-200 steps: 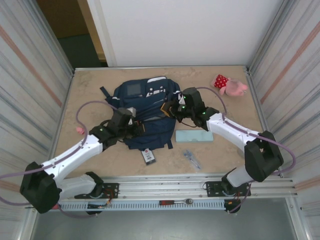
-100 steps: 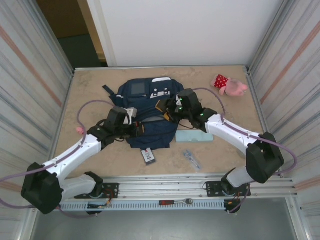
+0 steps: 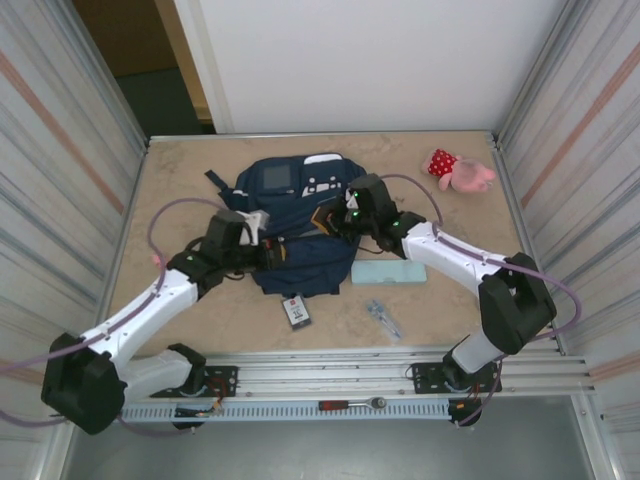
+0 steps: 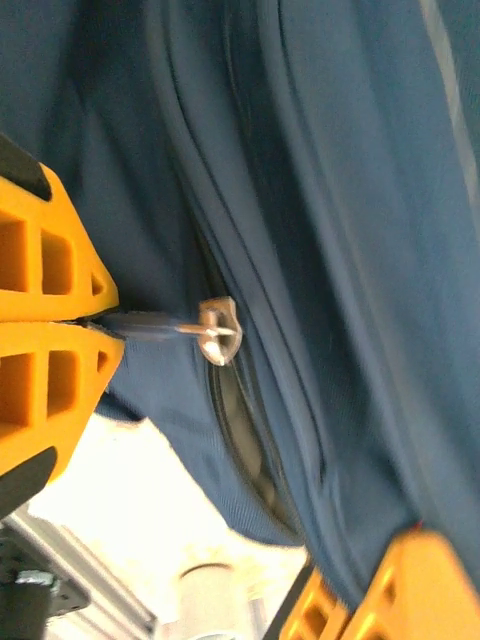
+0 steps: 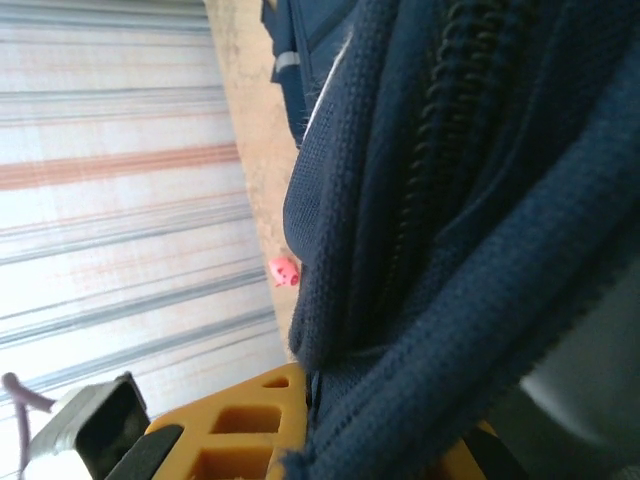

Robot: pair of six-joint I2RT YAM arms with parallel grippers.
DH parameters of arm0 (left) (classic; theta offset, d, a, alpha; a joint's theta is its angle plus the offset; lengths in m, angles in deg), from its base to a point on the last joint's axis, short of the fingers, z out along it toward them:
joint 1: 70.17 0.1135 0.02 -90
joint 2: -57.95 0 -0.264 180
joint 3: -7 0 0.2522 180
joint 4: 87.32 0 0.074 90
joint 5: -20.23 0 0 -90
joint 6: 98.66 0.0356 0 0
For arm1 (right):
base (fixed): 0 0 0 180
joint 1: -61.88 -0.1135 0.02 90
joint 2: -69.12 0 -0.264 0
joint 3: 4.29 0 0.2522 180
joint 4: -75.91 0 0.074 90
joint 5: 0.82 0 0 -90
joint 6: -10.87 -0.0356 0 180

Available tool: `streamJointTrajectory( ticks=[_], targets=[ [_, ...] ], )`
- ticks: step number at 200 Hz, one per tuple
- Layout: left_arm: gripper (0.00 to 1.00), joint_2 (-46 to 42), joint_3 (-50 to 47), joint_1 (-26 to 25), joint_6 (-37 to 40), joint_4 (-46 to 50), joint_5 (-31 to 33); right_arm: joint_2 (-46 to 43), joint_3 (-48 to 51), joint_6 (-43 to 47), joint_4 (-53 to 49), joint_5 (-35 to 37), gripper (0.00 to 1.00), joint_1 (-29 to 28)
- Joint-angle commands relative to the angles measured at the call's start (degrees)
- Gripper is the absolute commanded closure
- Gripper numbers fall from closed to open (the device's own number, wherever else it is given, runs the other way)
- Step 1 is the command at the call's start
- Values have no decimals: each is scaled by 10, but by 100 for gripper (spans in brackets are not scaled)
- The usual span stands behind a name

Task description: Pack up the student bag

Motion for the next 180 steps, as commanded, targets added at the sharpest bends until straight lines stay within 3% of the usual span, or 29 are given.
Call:
streamJointTrajectory(
  ticks=[1, 44, 61, 72, 86, 96, 112, 149, 180],
  targets=[
    [100, -27, -11, 78, 41, 34, -6, -23, -57, 110, -87, -61, 100, 41],
    [100, -4, 0, 164, 122, 48, -34, -18, -114, 175, -165, -203, 100, 105],
    [100, 19, 12, 165, 146, 37, -50, -17, -126, 190, -191, -209, 100, 126],
    [100, 32, 22, 165, 154, 24, -101, -18, -127, 188, -189, -206, 100, 131],
    [82, 41, 25, 155, 152, -6, -170, -17, -130, 180, -177, -208, 100, 130],
    [65, 42, 25, 130, 163, -18, -181, -14, -131, 172, -165, -211, 100, 129],
    [53, 46, 18, 81, 182, -39, -189, -11, -136, 165, -154, -214, 100, 127],
    [37, 87, 1, 0, 166, -75, -198, -2, -170, 161, -153, -214, 100, 117],
    [31, 106, -17, -13, 125, -133, -172, 4, -187, 159, -153, -216, 100, 112]
  ],
)
